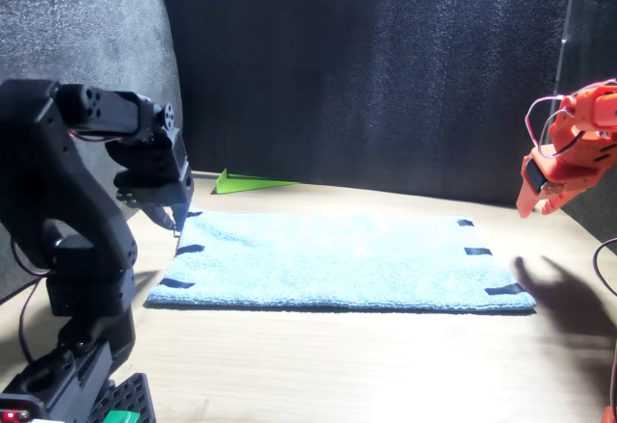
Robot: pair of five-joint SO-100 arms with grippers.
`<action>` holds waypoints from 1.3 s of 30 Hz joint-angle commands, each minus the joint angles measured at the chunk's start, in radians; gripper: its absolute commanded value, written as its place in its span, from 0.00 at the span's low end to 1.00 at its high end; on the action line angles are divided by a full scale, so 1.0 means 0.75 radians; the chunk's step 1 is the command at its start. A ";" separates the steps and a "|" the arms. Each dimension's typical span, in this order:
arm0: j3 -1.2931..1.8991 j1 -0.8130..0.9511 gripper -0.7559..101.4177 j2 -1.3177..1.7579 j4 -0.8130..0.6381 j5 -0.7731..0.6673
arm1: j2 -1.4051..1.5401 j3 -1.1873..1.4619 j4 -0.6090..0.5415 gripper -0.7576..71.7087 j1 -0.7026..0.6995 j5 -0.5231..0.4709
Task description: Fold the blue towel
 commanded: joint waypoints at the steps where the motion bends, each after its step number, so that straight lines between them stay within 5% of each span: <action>1: -0.102 -0.027 0.08 -0.057 0.059 -0.004 | 0.084 -0.016 0.020 0.26 -0.002 0.002; 39: -0.162 -0.014 0.22 -0.221 0.243 0.063 | 0.131 -0.022 0.047 0.31 0.002 -0.016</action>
